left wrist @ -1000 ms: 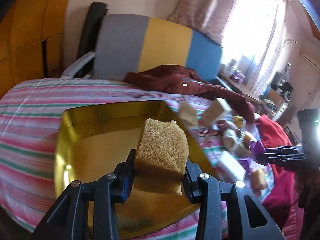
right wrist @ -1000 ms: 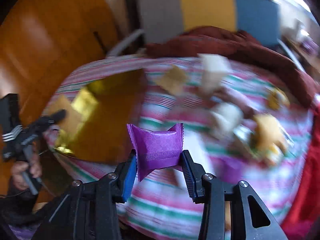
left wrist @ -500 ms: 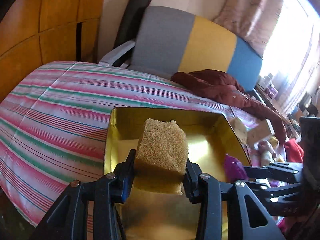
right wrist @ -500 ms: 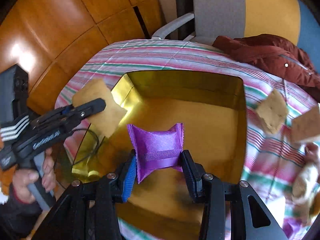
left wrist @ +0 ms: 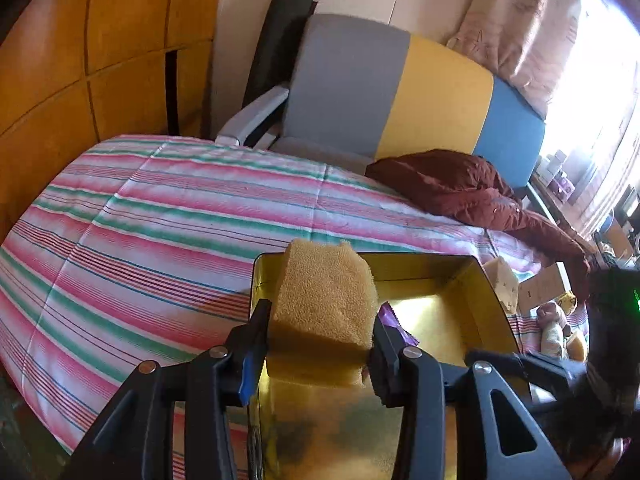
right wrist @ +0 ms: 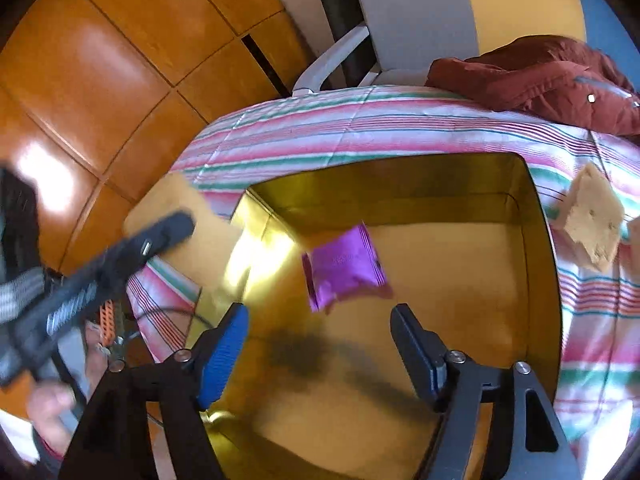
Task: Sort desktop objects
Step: 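Carry sponge and packet over the gold tray and open both grippers to drop them, then move both open grippers back over the objects on the striped cloth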
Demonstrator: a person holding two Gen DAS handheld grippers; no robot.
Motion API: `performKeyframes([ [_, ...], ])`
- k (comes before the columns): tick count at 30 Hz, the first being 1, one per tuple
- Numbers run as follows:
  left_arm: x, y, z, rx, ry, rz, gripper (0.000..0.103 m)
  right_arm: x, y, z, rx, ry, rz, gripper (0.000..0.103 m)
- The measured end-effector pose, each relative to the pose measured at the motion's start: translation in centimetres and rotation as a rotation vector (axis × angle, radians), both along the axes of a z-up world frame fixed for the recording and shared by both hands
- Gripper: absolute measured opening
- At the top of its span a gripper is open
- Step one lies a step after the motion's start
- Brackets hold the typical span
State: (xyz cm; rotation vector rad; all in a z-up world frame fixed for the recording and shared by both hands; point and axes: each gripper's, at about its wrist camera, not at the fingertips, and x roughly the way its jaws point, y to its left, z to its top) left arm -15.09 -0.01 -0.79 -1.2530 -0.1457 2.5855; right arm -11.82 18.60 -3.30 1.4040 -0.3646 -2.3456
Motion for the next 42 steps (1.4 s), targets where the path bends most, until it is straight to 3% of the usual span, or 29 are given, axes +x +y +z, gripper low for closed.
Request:
performKeyframes([
  [4,-0.8,0.7,-0.1,-0.007,-0.046,-0.016,0.051,1.9,0.5,0.0,0.025,0.018,-0.013,0.079],
  [7,-0.4,0.7,0.8,-0.011,-0.028,-0.015,0.057,3.1,1.1,0.2,0.034,0.036,-0.025,0.081],
  [10,0.7,0.1,2.6,0.007,0.016,-0.015,0.066,4.5,1.5,0.7,0.042,0.064,-0.036,0.084],
  [14,2.9,-0.8,5.4,0.005,0.101,-0.006,0.066,6.0,2.0,1.6,0.063,0.11,-0.049,0.088],
  [20,7.0,-3.4,7.6,0.093,0.207,0.01,0.066,8.5,3.2,2.5,0.101,0.172,-0.091,0.091],
  [23,8.8,-5.1,6.7,0.17,0.215,0.039,0.065,9.8,3.6,3.0,0.136,0.216,-0.103,0.091],
  [26,9.7,-6.1,4.8,0.252,0.15,0.057,0.064,11.1,3.9,3.2,0.174,0.254,-0.112,0.092],
  [29,10.6,-5.6,3.2,0.252,0.131,0.066,0.06,12.0,4.5,3.1,0.216,0.276,-0.136,0.092],
  [31,11.3,-4.8,1.8,0.308,0.098,0.055,0.06,12.9,5.2,3.1,0.237,0.292,-0.157,0.092],
  [34,12.3,-2.4,0.2,0.292,0.06,0.012,0.049,14.6,7.2,2.8,0.249,0.305,-0.202,0.092],
  [39,13.7,2.4,-0.9,0.274,0.025,-0.122,0.049,17.2,11.3,2.0,0.282,0.279,-0.296,0.092],
  [42,14.2,4.8,-1.2,0.305,-0.002,-0.217,0.049,18.8,14.6,1.6,0.294,0.235,-0.374,0.092],
])
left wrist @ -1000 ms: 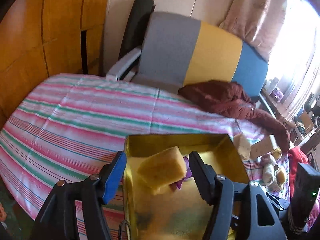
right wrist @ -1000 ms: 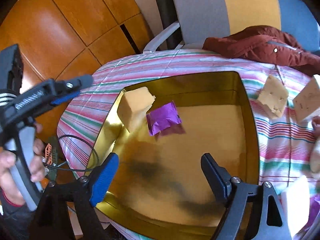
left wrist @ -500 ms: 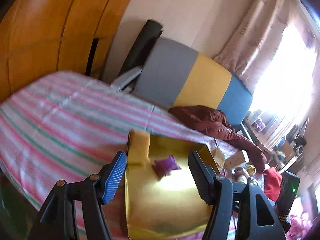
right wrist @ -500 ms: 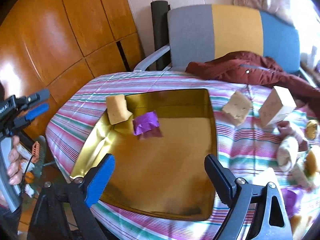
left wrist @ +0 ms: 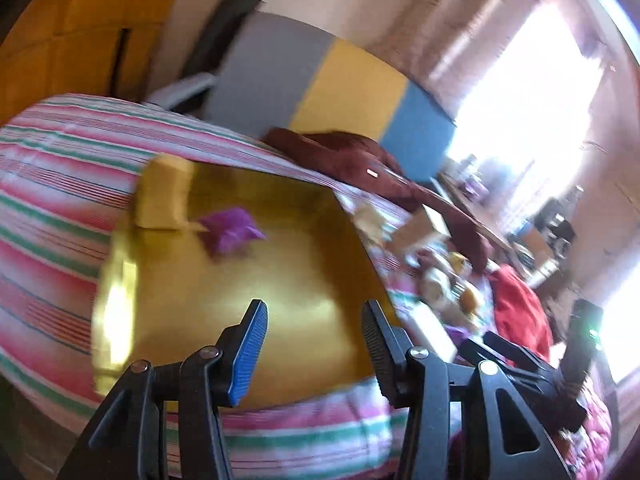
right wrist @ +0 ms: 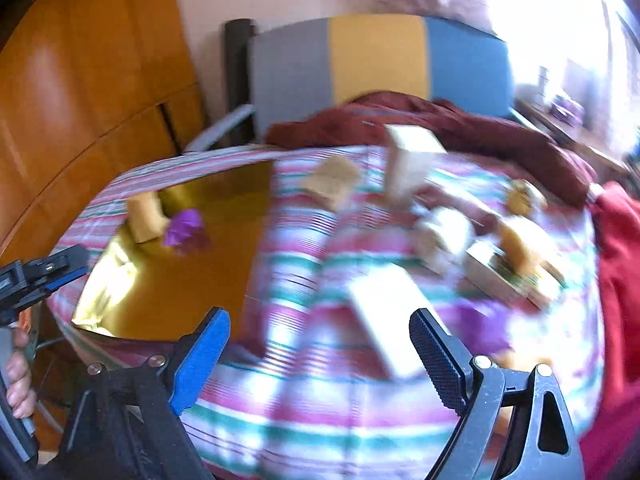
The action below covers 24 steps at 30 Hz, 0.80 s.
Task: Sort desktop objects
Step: 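Move both open grippers back over the objects on the striped cloth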
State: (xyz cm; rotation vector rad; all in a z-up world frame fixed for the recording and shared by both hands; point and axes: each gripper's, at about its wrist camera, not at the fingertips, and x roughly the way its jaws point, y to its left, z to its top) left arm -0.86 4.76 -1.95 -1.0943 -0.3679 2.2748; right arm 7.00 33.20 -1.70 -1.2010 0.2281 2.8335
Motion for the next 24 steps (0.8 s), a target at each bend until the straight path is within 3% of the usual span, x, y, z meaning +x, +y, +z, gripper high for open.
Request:
performKeyframes([
  [11,3.2,8.3,0.6,-0.081,0.063,-0.323,0.049,3.8,10.1,-0.2,-0.057,-0.118,-0.257,0.093],
  [18,5.7,14.0,-0.2,-0.079,0.019,-0.538,0.049,5.3,12.9,-0.2,-0.074,-0.162,-0.292,0.092],
  [24,6.1,18.5,-1.6,-0.079,-0.058,-0.588,0.049,6.3,15.2,-0.3,-0.127,-0.144,-0.354,0.091],
])
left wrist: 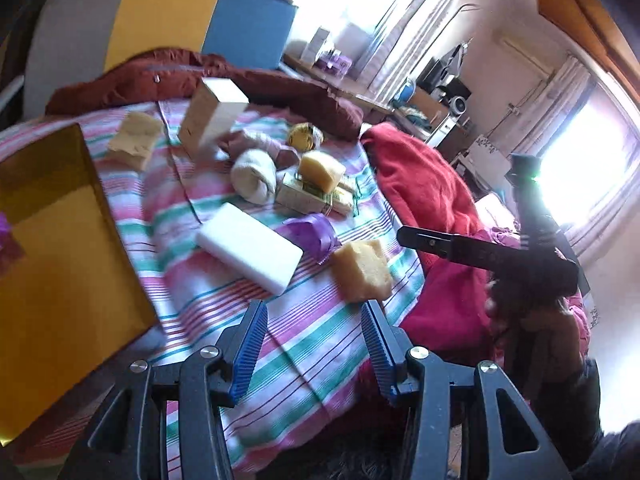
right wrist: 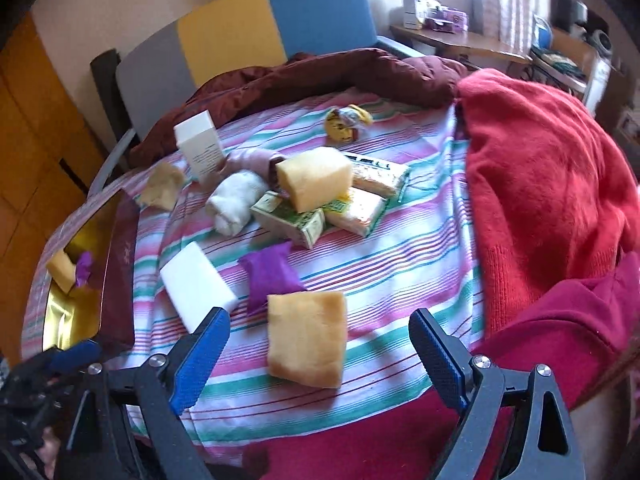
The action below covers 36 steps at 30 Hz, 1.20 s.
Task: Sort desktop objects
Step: 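Move both open grippers back over the objects on the striped cloth, then lower the left gripper around the white rectangular sponge block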
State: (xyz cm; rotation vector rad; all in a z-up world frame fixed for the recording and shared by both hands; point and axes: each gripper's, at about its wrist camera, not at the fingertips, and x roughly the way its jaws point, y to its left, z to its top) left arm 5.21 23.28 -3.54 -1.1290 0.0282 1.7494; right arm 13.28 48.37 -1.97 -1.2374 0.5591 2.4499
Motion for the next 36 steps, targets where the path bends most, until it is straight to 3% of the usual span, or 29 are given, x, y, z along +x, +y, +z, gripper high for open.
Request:
performKeyframes([
  [4,-1.2,2.1,-1.8,-0.032,-0.098,0.044,0.047,0.1,0.5,-0.2,-0.031,0.03,-0.022,0.091],
  [11,-3.2,4.7,-4.1,-0.105,-0.165,0.153,0.046,0.3,0.6,-0.1,-0.047,0.061,-0.017,0.092],
  [18,-5.3,6.7,-4.8,-0.189,-0.138,0.28,0.046,0.6,0.7,0.0,-0.079,0.114,0.001,0.092],
  [24,-6.0,8.5,-5.1,-0.239,-0.12,0.309,0.047,0.6,0.7,0.0,-0.099,0.138,0.015,0.092],
  [31,-5.5,7.2,-4.0,-0.222,-0.112,0.373,0.048,0.7,0.8,0.0,-0.111,0.15,0.023,0.092],
  [36,-6.2,6.4,-5.1,-0.241,-0.192,0.417,0.048,0.7,0.9,0.0,-0.117,0.155,0.03,0.093],
])
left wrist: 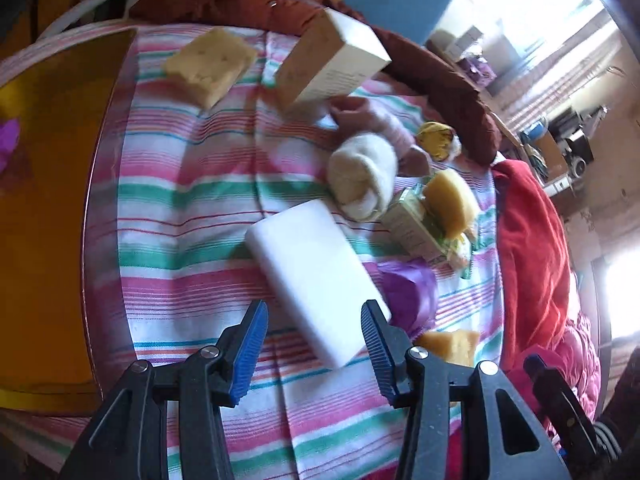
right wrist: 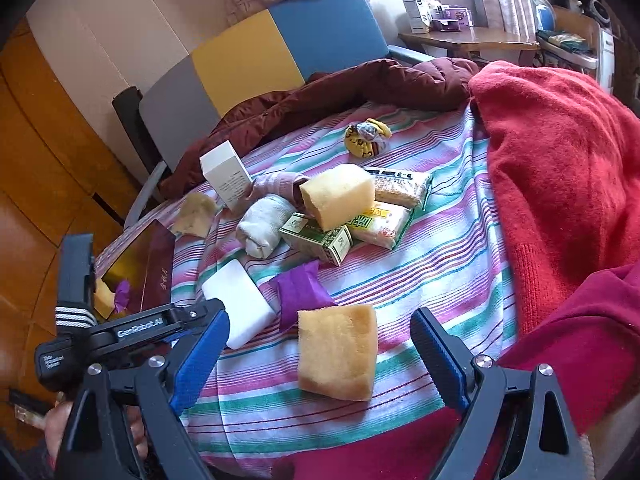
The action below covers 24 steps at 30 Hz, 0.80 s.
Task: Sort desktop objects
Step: 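Lower the left gripper around the white rectangular sponge block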
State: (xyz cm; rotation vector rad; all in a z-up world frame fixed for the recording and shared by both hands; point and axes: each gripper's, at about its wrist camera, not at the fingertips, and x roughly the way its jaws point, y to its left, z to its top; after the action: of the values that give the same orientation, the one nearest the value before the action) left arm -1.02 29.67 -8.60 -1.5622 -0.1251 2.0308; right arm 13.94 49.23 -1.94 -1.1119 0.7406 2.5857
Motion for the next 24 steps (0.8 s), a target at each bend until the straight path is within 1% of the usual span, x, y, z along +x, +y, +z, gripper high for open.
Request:
performKeyframes([
  [5,-1.2,2.0,0.4,-0.015,-0.018,0.007,0.05,0.1,0.0,0.0,-0.009,0.01,0.009,0.094],
  [7,-1.7,3.2,0.5,-0.07,0.007,0.007,0.057,0.1,0.0,0.0,-0.018,0.016,0.02,0.094],
  [8,-1.9,3.8,0.3,-0.099,-0.002,0.002,0.057,0.1,0.0,0.0,-0.023,0.018,0.023,0.094],
  [10,-2.2,4.5,-0.1,-0.131,-0.009,0.011,0.057,0.1,0.0,0.0,-0.031,0.026,0.028,0.094],
  [11,-2.1,4.9,-0.2,-0.159,0.012,0.006,0.057,0.1,0.0,0.0,-0.035,0.029,0.032,0.094],
  [14,-0.9,5.5,-0.7,-0.222,0.086,-0.071,0.058,0.2,0.1,0.0,-0.047,0.038,0.039,0.094],
  [15,-0.3,4.9,-1.0,-0.205,0.106,-0.08,0.058,0.2,0.0,0.0,-0.049,0.039,0.041,0.094],
  [18,0.2,3.4,-0.9,-0.178,0.112,-0.095,0.053,0.2,0.1,-0.1,-0.054,0.041,0.046,0.094],
  [20,0.5,2.4,-0.9,-0.16,0.105,-0.111,0.047,0.2,0.1,-0.1,-0.053,0.037,0.047,0.094],
  [21,0.8,2.0,-0.7,-0.151,0.098,-0.12,0.041,0.2,0.1,-0.1,-0.052,0.036,0.047,0.094],
  [22,1.2,1.8,-0.6,-0.151,0.104,-0.131,0.038,0.2,0.1,0.0,-0.052,0.035,0.047,0.094],
  [24,1.8,1.8,-0.3,-0.157,0.131,-0.152,0.035,0.2,0.0,-0.1,-0.05,0.032,0.048,0.094],
])
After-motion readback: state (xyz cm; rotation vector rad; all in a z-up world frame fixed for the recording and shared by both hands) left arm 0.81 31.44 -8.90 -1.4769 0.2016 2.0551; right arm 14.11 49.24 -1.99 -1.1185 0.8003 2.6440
